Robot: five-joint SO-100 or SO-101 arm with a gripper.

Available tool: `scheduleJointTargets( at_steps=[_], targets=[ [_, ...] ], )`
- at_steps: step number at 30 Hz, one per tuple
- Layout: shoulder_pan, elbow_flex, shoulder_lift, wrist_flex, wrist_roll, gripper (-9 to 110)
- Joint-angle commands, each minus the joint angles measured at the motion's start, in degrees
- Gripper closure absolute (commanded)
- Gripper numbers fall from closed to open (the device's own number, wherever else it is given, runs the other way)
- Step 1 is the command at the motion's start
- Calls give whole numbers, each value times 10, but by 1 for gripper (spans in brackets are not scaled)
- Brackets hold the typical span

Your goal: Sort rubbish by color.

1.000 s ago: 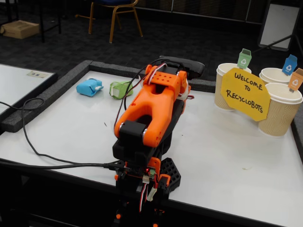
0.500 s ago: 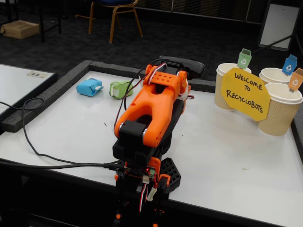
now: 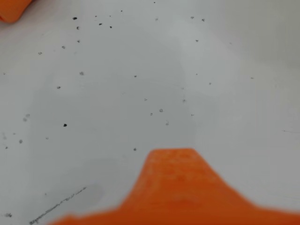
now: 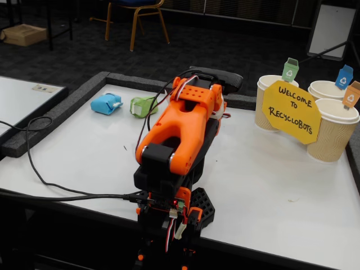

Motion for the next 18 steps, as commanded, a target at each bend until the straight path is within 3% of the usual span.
scheduleJointTargets(
  at_steps=[1,18],
  targets=[
    [4,-26,9,-6,11,101],
    [4,-32,9,-15,8,101]
  ],
)
